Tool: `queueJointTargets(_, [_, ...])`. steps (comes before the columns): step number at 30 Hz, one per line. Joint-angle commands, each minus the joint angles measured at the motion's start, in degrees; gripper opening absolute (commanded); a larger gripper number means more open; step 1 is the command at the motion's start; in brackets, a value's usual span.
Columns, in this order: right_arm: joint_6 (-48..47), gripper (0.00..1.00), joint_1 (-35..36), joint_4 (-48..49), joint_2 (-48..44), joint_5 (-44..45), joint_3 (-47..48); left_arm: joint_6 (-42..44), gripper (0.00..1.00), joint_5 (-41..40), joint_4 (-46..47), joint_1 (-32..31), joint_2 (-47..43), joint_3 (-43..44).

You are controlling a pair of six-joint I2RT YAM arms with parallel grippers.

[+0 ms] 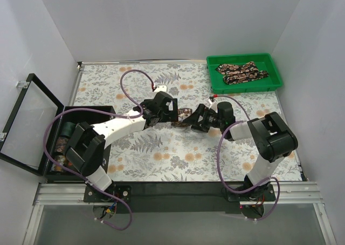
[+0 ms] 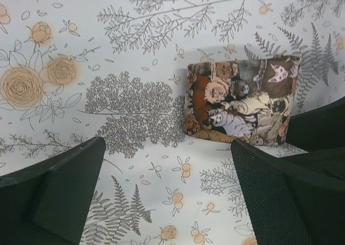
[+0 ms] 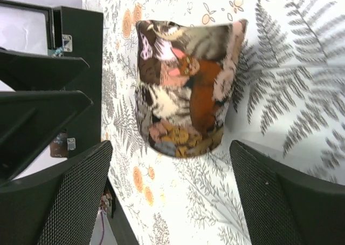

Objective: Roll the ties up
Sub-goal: Roll the tie, then place the rolled tie into the container

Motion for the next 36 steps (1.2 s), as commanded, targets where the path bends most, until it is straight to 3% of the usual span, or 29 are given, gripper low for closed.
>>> queueJointTargets(1, [-0.2,0.81,-1.9,1.0,-4.2,0.5,-2.9,-0.3,0.98,-1.8,-3.4,-2.0,-2.4,2.8])
queueJointTargets(6, [-7.0,0.87,-8.4,-9.4,-11.0,3.5,-6.0,-1.7,0.98,-4.9,-8.0,-6.1,0.3,7.9])
queueJointTargets(12, [-20.5,0.93,-16.4,-30.7,-21.4,9.9,-3.8,-2.0,0.98,-10.8,-14.7,-11.2,7.4,18.4])
queueJointTargets(16, [-26.4,0.98,-18.2,-44.4,-28.1,19.1,-1.1,-2.2,0.98,-14.5,-20.5,-13.6,15.4,27.5])
queueJointTargets(25, [-28.5,0.98,-20.5,-47.6,-34.3,22.2,-4.7,-2.2,0.98,-24.5,-33.3,-16.4,32.3,48.1])
queueJointTargets(36, [-29.6,0.99,-22.7,-45.7,-35.0,17.6,-7.4,-0.4,0.97,-34.5,-36.8,-17.0,41.3,55.5])
